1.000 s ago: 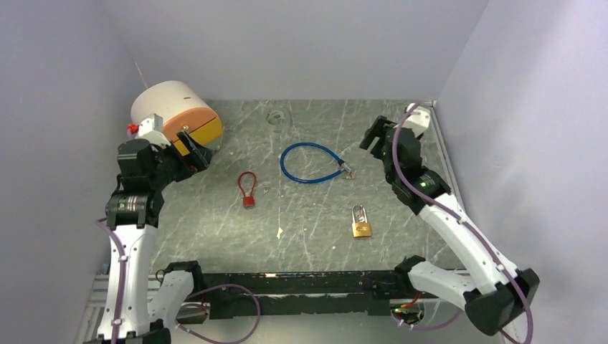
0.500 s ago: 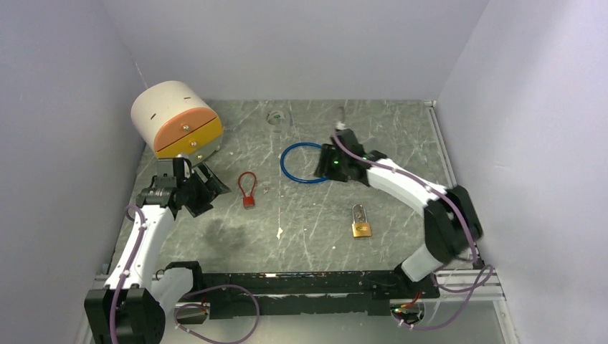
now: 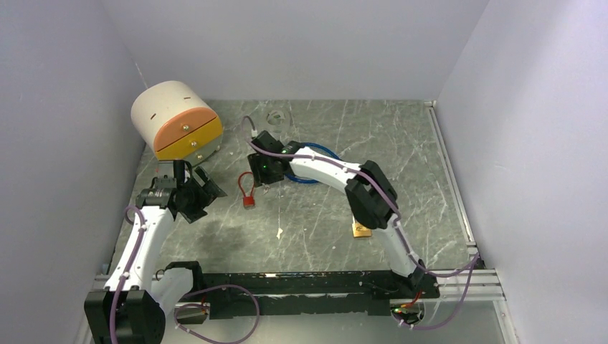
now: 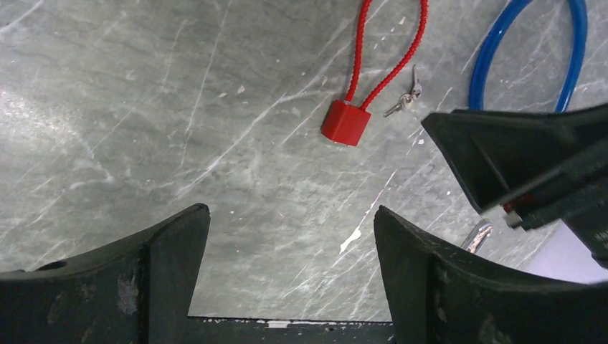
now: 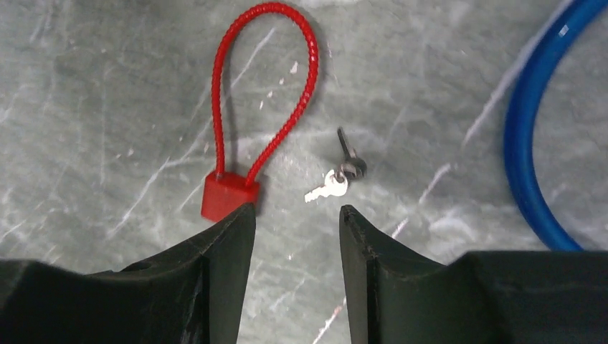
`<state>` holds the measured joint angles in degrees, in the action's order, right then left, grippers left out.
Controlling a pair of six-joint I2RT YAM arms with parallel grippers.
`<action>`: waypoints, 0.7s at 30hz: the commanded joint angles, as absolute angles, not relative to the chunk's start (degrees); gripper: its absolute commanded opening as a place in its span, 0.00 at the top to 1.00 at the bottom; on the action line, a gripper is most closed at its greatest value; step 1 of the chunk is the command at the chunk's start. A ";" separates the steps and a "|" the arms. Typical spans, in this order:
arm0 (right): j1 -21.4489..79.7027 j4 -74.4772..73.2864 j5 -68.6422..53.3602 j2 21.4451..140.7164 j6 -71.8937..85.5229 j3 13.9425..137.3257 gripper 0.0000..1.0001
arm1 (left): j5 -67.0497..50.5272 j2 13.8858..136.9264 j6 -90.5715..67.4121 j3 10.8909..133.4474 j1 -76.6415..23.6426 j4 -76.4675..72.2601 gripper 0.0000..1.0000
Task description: Unlock with the key
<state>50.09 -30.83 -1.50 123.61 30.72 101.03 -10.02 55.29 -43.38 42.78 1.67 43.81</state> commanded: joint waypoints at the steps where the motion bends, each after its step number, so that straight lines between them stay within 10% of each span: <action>1: 51.59 -40.75 4.44 129.76 26.81 112.25 0.51 | -8.17 53.51 -44.30 43.14 1.49 44.78 0.11; 21: 52.13 -49.57 8.39 141.87 22.87 123.85 0.64 | -9.83 54.10 -43.33 42.36 1.49 41.52 0.09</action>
<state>52.16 -48.12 7.70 139.83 24.03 121.58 -9.19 54.00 -43.35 42.61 1.67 43.86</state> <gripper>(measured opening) 0.382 0.906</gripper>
